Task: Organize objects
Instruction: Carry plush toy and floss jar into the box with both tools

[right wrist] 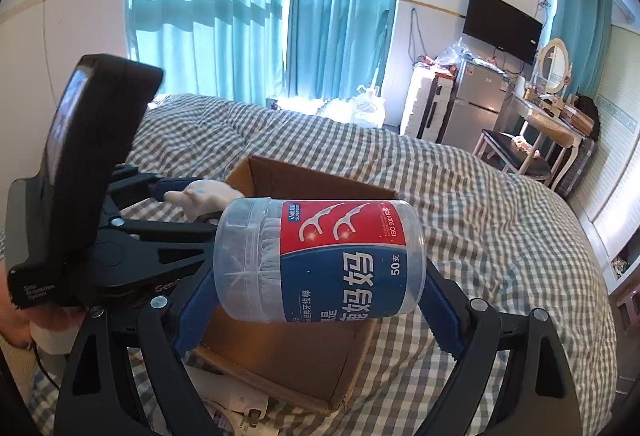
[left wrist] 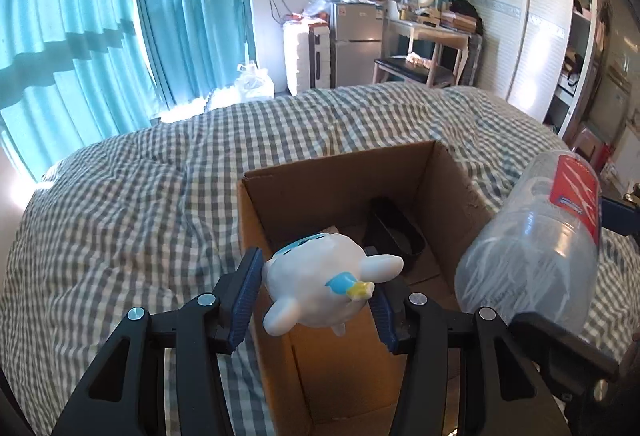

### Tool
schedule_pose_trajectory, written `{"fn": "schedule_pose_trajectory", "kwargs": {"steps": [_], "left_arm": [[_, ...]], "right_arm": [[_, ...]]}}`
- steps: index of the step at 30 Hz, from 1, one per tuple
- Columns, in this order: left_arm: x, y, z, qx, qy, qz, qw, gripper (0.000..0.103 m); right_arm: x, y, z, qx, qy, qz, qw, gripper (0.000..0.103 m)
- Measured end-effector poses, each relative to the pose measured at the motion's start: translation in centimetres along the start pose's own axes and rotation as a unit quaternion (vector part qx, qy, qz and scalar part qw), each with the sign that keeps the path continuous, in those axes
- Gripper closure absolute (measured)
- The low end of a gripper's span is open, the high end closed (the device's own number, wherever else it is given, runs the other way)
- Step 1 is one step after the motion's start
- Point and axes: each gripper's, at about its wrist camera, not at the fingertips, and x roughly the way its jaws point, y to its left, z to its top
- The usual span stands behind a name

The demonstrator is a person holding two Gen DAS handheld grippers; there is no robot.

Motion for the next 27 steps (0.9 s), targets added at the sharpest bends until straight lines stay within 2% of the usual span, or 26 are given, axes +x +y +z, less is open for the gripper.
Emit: {"fn": "schedule_pose_trajectory", "kwargs": {"steps": [6, 8, 12, 18, 21, 24, 26, 27], "left_arm": [[2.7, 0.7, -0.4, -0.014, 0.022, -0.013, 0.9996, 0.052], [2.9, 0.5, -0.6, -0.012, 0.019, -0.018, 0.9996, 0.052], [2.9, -0.2, -1.0, 0.013, 0.023, -0.002, 0.9996, 0.052], [2.7, 0.4, -1.1, 0.003, 0.028, -0.009, 0.9996, 0.05], [2.5, 0.2, -1.2, 0.01, 0.03, -0.017, 0.9994, 0.043], [1.8, -0.3, -1.3, 0.019, 0.032, -0.022, 0.9991, 0.028], [0.9, -0.8, -1.3, 0.023, 0.021, -0.01, 0.9995, 0.012], [0.2, -1.0, -1.3, 0.024, 0.012, -0.001, 0.9996, 0.01]], "right_arm": [[2.0, -0.3, -1.3, -0.003, 0.015, 0.017, 1.0, 0.014], [2.4, -0.2, -1.7, -0.003, 0.019, 0.019, 1.0, 0.014], [2.9, 0.3, -1.8, -0.016, 0.02, 0.005, 1.0, 0.015], [2.4, 0.2, -1.9, -0.009, 0.014, 0.009, 1.0, 0.015], [2.0, 0.0, -1.5, -0.001, 0.006, 0.013, 1.0, 0.013], [1.2, -0.3, -1.3, 0.005, -0.01, 0.009, 1.0, 0.011], [0.2, -0.6, -1.0, 0.016, -0.023, 0.007, 1.0, 0.01], [-0.2, -0.8, -0.9, 0.019, -0.026, 0.006, 0.999, 0.009]]}}
